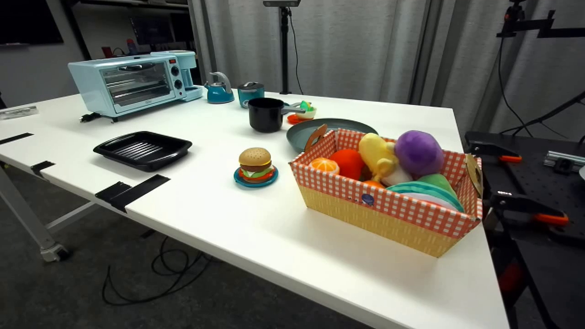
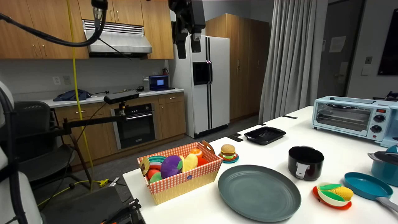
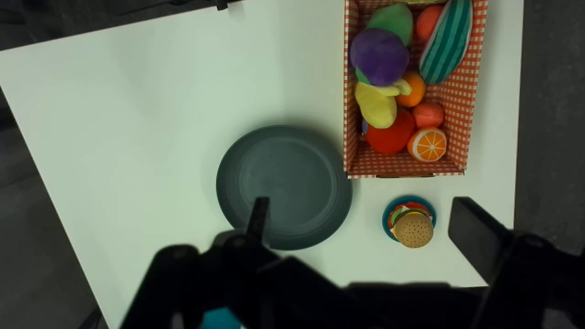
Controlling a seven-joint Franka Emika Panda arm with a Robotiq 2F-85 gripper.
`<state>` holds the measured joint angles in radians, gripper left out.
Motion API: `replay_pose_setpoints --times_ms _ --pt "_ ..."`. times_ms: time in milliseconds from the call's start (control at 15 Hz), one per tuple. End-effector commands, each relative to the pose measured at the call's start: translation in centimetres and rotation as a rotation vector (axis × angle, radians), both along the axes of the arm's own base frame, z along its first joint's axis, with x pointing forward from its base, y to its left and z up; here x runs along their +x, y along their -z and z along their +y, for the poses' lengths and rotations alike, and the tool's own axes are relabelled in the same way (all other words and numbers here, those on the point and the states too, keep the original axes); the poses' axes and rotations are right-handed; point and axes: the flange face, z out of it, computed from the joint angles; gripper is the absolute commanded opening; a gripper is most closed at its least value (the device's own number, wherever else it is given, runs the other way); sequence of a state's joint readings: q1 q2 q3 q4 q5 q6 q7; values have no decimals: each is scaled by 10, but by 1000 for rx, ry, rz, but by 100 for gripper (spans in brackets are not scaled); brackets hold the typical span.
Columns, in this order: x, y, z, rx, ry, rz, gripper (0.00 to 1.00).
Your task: Remove the purple toy from the basket and place it on the grey plate
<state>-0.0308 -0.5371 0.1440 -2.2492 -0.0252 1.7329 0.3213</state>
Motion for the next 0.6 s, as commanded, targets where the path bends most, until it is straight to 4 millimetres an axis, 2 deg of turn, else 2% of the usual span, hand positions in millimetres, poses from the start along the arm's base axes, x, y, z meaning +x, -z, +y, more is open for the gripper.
replay_pose_setpoints --times_ms 0,200,533 --pt "0 0 0 0 0 1 100" --pt "0 0 0 0 0 1 100" --pt "7 12 1 -18 -21 13 100"
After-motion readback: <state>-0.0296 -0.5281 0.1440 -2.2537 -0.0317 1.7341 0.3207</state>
